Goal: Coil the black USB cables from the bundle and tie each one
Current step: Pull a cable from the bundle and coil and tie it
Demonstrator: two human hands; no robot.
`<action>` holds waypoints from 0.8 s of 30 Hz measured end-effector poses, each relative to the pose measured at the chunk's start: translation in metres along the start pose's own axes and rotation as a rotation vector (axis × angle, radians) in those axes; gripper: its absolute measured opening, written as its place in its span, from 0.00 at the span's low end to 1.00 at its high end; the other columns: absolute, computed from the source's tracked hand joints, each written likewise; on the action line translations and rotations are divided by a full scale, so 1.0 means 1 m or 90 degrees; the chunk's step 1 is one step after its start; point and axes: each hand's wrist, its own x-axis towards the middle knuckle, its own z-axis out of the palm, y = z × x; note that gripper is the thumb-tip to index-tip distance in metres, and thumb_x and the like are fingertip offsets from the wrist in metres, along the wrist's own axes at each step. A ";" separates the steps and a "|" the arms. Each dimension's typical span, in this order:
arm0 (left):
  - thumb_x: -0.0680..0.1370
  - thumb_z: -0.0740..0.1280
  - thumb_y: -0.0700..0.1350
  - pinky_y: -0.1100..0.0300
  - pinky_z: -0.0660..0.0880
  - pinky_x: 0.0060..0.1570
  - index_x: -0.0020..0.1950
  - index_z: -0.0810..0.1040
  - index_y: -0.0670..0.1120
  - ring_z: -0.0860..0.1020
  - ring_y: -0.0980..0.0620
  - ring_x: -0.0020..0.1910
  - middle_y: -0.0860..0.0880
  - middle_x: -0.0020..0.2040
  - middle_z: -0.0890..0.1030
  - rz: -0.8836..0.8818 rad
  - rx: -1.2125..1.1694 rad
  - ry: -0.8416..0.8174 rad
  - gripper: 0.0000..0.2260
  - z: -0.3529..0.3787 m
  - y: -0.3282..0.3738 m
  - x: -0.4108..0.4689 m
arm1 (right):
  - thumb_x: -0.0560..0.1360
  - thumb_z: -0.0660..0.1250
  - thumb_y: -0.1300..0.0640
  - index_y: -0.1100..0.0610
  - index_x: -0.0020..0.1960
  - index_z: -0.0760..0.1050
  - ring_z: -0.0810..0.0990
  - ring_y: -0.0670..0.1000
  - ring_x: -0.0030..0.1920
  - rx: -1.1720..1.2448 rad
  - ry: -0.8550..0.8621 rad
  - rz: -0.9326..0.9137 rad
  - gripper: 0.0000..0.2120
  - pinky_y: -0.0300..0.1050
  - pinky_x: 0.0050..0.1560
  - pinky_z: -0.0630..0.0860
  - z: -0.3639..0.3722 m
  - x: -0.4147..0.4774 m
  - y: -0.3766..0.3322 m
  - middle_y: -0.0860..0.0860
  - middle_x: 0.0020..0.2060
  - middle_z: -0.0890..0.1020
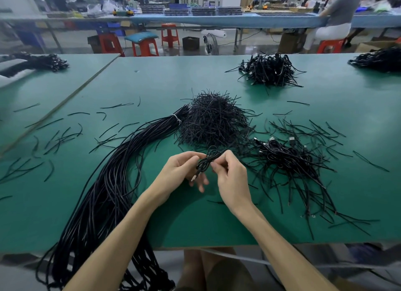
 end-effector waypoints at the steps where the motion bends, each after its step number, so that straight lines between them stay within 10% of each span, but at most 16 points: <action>1: 0.87 0.58 0.44 0.58 0.72 0.34 0.63 0.79 0.44 0.82 0.41 0.32 0.39 0.39 0.85 0.001 0.018 -0.012 0.11 0.001 0.000 -0.001 | 0.79 0.67 0.67 0.56 0.40 0.69 0.74 0.47 0.38 0.001 -0.003 0.000 0.12 0.36 0.40 0.70 -0.001 0.000 0.000 0.50 0.36 0.77; 9: 0.83 0.65 0.36 0.52 0.78 0.38 0.80 0.63 0.60 0.78 0.53 0.44 0.51 0.55 0.77 0.129 0.122 0.024 0.30 0.003 0.001 -0.003 | 0.78 0.66 0.71 0.58 0.39 0.67 0.70 0.47 0.36 0.022 -0.014 -0.004 0.14 0.42 0.38 0.70 -0.002 0.002 0.000 0.51 0.34 0.74; 15: 0.76 0.63 0.31 0.55 0.57 0.78 0.78 0.70 0.52 0.57 0.54 0.81 0.58 0.79 0.65 0.344 0.555 -0.022 0.31 0.001 0.019 -0.002 | 0.73 0.61 0.79 0.57 0.39 0.68 0.76 0.40 0.36 0.051 -0.013 -0.013 0.17 0.28 0.40 0.71 0.000 0.002 -0.002 0.49 0.34 0.76; 21: 0.84 0.62 0.52 0.56 0.62 0.73 0.60 0.81 0.50 0.77 0.52 0.56 0.56 0.52 0.80 0.311 0.745 0.008 0.11 0.000 0.039 -0.006 | 0.75 0.60 0.77 0.55 0.39 0.67 0.71 0.40 0.33 0.125 -0.005 0.033 0.18 0.35 0.37 0.67 -0.006 0.002 0.002 0.43 0.30 0.75; 24: 0.85 0.59 0.55 0.60 0.67 0.53 0.54 0.79 0.51 0.77 0.51 0.48 0.57 0.43 0.78 0.239 0.764 0.034 0.13 0.011 0.045 -0.007 | 0.76 0.63 0.77 0.56 0.42 0.75 0.78 0.41 0.36 0.187 -0.008 0.070 0.17 0.36 0.41 0.73 -0.007 0.002 0.000 0.45 0.35 0.81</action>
